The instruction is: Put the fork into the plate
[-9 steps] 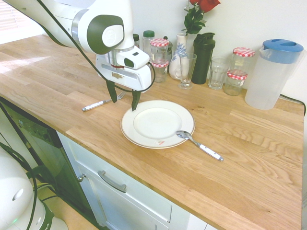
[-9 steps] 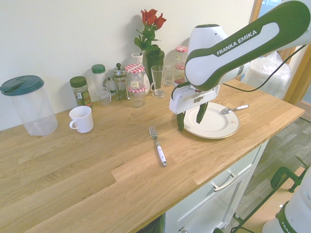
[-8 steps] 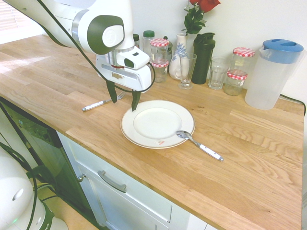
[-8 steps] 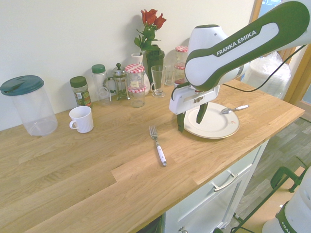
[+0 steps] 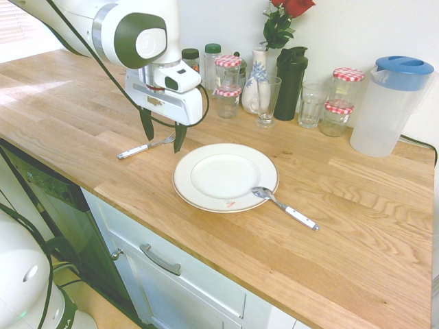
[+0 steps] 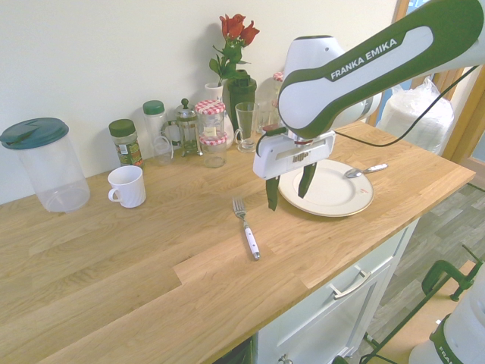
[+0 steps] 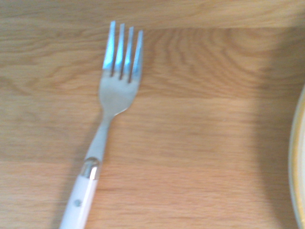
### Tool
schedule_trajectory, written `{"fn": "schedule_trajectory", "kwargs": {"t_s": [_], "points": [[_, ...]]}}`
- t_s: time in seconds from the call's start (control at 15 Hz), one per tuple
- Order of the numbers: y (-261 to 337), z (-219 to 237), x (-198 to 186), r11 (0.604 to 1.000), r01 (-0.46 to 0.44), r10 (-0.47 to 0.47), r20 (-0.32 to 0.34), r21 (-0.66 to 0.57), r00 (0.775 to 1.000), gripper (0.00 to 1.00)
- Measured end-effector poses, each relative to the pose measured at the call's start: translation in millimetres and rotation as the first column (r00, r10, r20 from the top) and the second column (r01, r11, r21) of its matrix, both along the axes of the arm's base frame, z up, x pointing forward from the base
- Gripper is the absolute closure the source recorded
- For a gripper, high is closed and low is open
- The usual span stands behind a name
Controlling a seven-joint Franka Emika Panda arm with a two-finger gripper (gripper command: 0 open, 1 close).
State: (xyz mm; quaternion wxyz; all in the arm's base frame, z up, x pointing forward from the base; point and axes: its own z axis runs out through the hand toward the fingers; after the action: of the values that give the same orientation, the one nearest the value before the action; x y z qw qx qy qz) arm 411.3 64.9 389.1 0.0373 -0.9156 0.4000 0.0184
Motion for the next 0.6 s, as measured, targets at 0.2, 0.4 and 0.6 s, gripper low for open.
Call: {"fn": "schedule_trajectory", "kwargs": {"t_s": [0.2,0.4,0.6], "points": [[23,13,-1,0.999,-0.004,0.005,-0.032,0.043,0.999,0.0],[48,11,-2,0.999,-0.008,0.011,-0.057,0.053,0.998,0.0],[61,-6,2,0.998,-0.012,0.018,-0.096,0.054,0.995,0.0]]}}
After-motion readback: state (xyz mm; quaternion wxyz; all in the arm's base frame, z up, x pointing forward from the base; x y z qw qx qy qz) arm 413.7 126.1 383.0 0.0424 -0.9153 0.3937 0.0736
